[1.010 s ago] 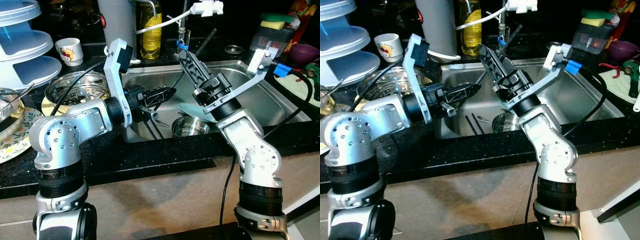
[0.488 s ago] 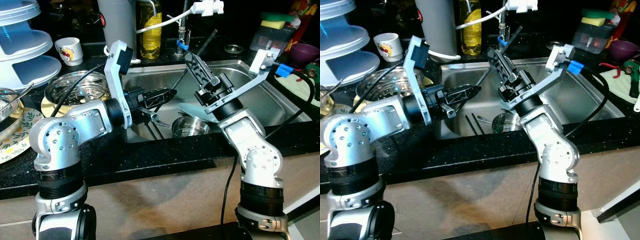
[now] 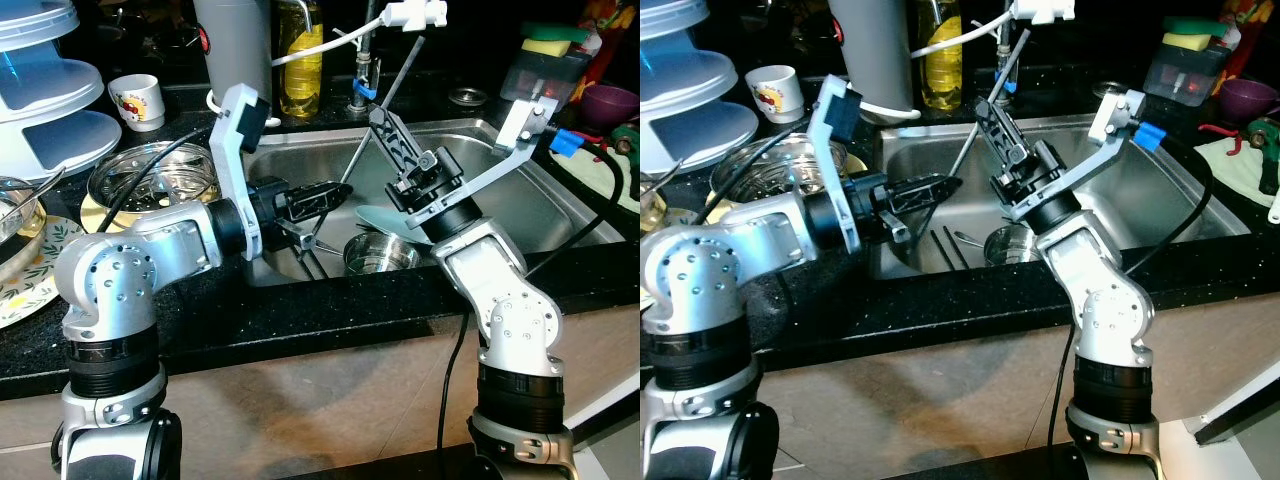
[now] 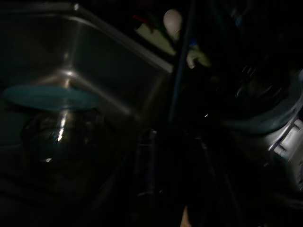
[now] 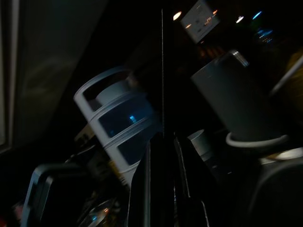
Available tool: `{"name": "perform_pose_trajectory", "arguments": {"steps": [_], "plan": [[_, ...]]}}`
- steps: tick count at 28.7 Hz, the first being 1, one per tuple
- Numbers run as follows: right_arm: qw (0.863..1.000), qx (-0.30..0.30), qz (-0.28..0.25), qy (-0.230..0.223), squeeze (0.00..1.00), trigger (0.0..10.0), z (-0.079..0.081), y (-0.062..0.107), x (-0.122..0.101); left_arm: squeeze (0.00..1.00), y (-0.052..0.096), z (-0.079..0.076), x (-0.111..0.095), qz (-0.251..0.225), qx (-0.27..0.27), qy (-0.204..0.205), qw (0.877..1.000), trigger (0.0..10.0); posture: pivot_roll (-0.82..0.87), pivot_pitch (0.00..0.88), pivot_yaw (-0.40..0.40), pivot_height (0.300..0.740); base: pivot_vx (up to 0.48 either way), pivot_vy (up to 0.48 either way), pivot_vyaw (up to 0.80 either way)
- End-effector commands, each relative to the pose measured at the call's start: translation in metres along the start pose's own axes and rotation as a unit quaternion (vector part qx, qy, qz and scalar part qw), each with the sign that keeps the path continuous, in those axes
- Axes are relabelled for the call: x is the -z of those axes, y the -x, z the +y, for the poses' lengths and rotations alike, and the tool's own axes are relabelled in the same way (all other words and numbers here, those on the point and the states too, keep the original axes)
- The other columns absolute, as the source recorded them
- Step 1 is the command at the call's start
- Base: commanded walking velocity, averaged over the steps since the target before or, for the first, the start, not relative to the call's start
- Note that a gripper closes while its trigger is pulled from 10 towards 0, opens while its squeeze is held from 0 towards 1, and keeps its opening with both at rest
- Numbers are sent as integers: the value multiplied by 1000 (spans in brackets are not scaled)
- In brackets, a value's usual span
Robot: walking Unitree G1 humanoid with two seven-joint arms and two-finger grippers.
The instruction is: Kitchen organization
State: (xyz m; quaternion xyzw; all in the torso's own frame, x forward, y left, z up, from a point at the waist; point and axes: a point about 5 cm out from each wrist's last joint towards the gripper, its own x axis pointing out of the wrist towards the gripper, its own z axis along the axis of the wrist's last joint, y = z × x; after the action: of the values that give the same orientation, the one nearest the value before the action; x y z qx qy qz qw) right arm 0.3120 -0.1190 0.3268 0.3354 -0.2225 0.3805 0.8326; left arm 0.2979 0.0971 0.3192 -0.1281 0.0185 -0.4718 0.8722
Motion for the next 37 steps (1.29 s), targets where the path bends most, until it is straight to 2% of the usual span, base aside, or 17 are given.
{"name": "perform_pose_trajectory", "arguments": {"steps": [1,2,4,8,13,15,16,17,18,20,21,22,24,26,30,37], "plan": [[1000,11,-6,16,0,0,-4,0,-3,384,3,8,5,18,-39,-9,999,10000,-34,168,10,740,0,0,0],[999,13,0,33,0,0,-6,0,-3,0,4,11,6,20,-50,-11,998,10000,-34,168,10,740,0,0,0],[998,16,9,55,0,0,-7,0,-3,0,5,12,6,21,-59,-21,998,10000,-35,169,9,740,0,0,0],[990,36,24,135,0,0,-19,0,2,0,5,21,3,4,-102,-49,994,10000,-34,170,10,740,0,0,0],[983,56,19,172,0,0,-33,3,9,0,4,26,2,0,-127,-77,989,10000,-33,169,11,740,0,0,0],[973,65,38,219,0,0,-44,7,21,0,1,24,11,30,-130,-143,981,10000,-28,168,9,740,0,0,0],[969,69,49,232,0,3765,-49,11,30,0,-1,23,16,39,-132,-162,977,10000,-27,169,9,740,0,0,0],[967,71,56,239,0,3765,-52,13,35,0,-2,22,19,42,-134,-171,975,10000,-26,167,7,740,0,0,0],[965,74,65,245,0,10000,-55,16,41,0,-4,22,23,45,-136,-181,973,10000,-25,168,8,740,0,0,0],[963,76,69,250,0,10000,-58,18,45,0,-5,22,25,45,-137,-188,972,10000,-25,168,8,740,0,0,0],[959,82,79,259,0,10000,-63,23,52,0,-7,23,32,55,-140,-213,965,10000,-22,169,8,740,0,0,0],[959,82,79,259,0,10000,-63,23,52,0,-7,23,32,55,-140,-213,965,10000,-22,169,8,740,0,0,0],[958,90,84,260,0,10000,-67,27,57,0,-8,26,42,73,-143,-249,955,10000,-19,170,7,740,0,0,0],[957,95,87,260,0,10000,-70,29,60,0,-9,28,50,82,-143,-268,949,10000,-19,170,7,740,0,0,0],[955,103,94,262,0,10000,-74,31,62,0,-12,25,54,75,-138,-265,951,10000,-20,172,8,740,0,0,0],[949,113,97,278,0,10000,-81,33,62,0,-13,27,55,76,-134,-282,947,10000,-23,169,10,740,0,0,0]]}}
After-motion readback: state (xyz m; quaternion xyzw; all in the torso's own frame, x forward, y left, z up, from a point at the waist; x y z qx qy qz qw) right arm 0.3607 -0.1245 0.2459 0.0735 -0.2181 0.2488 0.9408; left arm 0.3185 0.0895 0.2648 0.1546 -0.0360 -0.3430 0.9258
